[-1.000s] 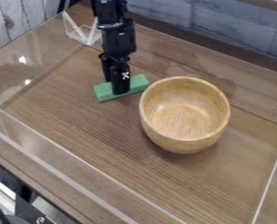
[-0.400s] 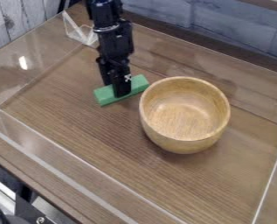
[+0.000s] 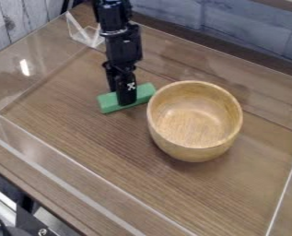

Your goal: Put green object into wooden bowl

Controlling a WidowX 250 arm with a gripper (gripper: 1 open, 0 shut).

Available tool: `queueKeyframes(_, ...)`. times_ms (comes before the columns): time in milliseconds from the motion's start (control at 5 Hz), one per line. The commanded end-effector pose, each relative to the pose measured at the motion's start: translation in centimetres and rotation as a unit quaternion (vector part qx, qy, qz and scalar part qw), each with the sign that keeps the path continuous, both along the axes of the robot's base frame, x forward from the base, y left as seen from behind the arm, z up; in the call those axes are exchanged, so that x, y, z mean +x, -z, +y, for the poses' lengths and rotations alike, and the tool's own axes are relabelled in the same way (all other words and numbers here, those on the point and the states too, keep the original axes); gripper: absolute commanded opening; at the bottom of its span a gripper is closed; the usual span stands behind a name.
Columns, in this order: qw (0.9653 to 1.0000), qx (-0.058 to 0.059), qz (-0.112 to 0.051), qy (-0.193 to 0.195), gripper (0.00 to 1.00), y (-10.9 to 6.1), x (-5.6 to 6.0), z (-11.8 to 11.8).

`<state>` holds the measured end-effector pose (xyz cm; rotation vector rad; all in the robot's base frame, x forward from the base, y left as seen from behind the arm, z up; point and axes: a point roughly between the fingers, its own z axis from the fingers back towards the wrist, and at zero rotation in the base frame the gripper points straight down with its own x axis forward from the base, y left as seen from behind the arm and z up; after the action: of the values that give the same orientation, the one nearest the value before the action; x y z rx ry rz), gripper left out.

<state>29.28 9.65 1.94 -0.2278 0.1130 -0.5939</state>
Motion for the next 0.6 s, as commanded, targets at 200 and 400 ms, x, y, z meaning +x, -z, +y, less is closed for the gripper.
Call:
queueKeyframes(200, 0.9992, 0.007, -0.006, 0.039, 0.0, -0.6, -0.5, 0.1)
queueKeyframes(400, 0.9989, 0.014, -0.022, 0.038, 0.0, -3.5, -1.1, -1.4)
